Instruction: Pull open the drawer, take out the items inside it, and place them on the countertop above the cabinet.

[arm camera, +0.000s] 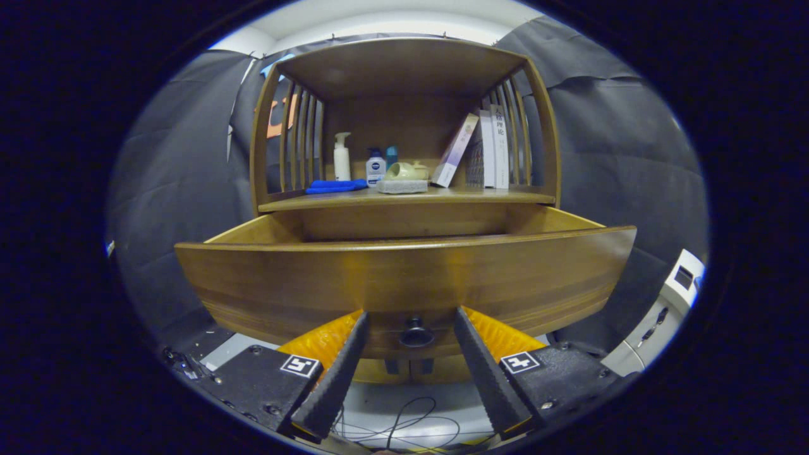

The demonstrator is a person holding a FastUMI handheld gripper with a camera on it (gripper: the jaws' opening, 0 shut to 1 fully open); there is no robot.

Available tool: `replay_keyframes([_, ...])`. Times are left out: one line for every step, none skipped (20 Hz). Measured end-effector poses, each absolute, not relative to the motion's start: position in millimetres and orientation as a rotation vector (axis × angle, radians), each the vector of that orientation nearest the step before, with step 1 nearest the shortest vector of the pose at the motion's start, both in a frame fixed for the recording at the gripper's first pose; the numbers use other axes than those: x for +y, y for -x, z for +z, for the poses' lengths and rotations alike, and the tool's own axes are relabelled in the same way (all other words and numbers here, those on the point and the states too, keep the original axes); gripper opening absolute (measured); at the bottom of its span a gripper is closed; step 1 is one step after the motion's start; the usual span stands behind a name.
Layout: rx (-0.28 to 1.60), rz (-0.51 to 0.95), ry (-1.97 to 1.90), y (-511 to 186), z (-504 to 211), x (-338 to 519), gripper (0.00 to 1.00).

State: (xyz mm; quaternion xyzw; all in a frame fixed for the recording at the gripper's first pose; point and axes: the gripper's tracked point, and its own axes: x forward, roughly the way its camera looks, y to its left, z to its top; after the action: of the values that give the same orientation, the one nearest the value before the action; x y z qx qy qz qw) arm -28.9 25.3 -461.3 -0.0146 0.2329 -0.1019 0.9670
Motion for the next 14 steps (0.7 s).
replay_keyframes([0.477,-0.207,0.026,24,-460,25,0.9])
replay_keyframes([0.481,-0.207,0.016,19,-461,25,0.9])
replay_keyframes([0.481,-0.206,0.008,13,-461,25,0.9])
replay_keyframes([0.484,-0.207,-0.004,6,-460,24,0.9])
replay_keyframes([0.473,-0.208,-0.008,-3,-457,23,0.9])
replay_keyframes([0.462,-0.211,-0.011,-11,-456,23,0.9])
replay_keyframes([0.484,-0.212,-0.015,-16,-460,23,0.9])
replay_keyframes([0.464,-0.215,-0.012,-24,-456,22,0.9])
replay_keyframes([0.483,-0.217,-0.01,-26,-462,21,0.9])
replay_keyframes([0.477,-0.22,-0.009,-34,-460,21,0.9])
replay_keyframes([0.482,-0.222,-0.008,-39,-461,20,0.9])
replay_keyframes([0.48,-0.223,-0.006,-46,-462,19,0.9])
replay_keyframes([0.48,-0.223,-0.002,-50,-463,19,0.9])
replay_keyframes([0.476,-0.222,0.002,-57,-465,17,0.9])
